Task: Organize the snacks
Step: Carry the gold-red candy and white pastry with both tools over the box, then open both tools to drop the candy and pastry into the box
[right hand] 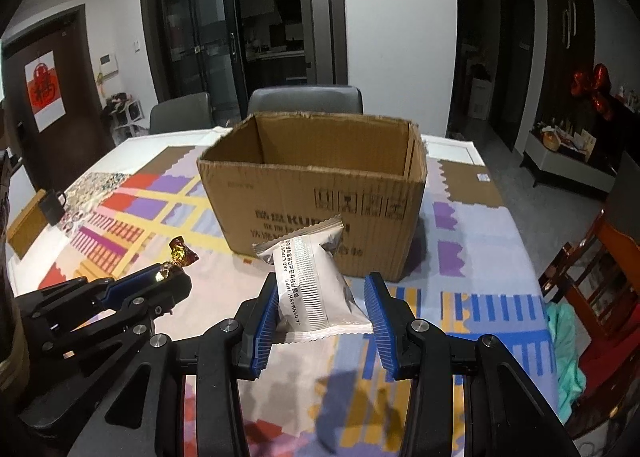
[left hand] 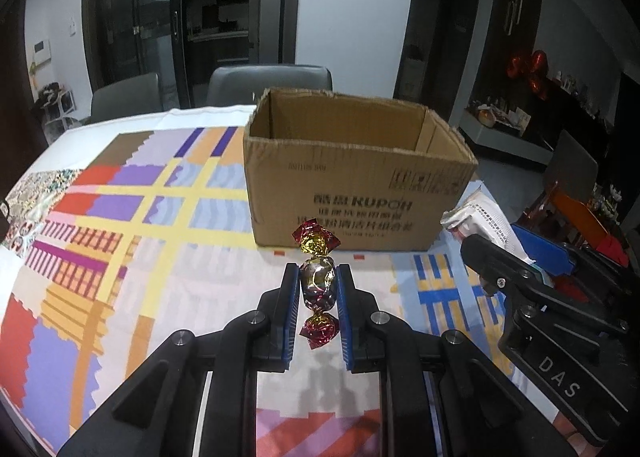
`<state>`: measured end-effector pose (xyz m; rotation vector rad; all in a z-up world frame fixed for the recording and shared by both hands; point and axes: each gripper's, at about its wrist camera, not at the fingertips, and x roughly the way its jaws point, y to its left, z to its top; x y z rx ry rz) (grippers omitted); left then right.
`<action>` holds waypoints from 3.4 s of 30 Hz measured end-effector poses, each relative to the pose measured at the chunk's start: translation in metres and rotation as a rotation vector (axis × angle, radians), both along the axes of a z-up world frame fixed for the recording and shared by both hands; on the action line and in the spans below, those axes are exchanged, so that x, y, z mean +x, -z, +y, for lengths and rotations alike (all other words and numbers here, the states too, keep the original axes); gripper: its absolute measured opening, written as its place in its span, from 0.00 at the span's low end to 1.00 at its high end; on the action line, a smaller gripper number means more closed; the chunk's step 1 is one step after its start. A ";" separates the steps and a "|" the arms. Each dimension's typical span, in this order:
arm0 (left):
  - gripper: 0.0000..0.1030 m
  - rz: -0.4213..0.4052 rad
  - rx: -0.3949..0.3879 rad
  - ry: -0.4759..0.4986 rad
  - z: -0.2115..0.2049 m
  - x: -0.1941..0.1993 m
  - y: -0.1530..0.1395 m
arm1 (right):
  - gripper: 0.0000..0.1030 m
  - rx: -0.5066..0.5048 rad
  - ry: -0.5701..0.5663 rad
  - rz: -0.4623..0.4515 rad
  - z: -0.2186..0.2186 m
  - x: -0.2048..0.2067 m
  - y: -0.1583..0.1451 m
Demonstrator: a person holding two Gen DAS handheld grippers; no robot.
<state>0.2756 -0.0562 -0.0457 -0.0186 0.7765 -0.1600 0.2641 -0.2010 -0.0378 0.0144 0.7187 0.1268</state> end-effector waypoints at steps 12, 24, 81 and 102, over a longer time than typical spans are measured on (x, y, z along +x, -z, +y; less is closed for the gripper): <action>0.18 -0.034 -0.011 0.009 0.000 0.014 -0.024 | 0.43 0.004 0.007 -0.044 -0.002 0.009 -0.026; 0.18 -0.063 -0.006 0.029 -0.004 0.036 -0.042 | 0.43 0.010 0.025 -0.077 -0.006 0.025 -0.046; 0.19 -0.050 0.026 0.104 -0.014 0.172 -0.042 | 0.43 -0.004 0.078 -0.086 -0.011 0.156 -0.054; 0.65 -0.071 0.069 0.060 -0.008 0.174 -0.037 | 0.73 -0.039 0.153 -0.054 -0.022 0.173 -0.038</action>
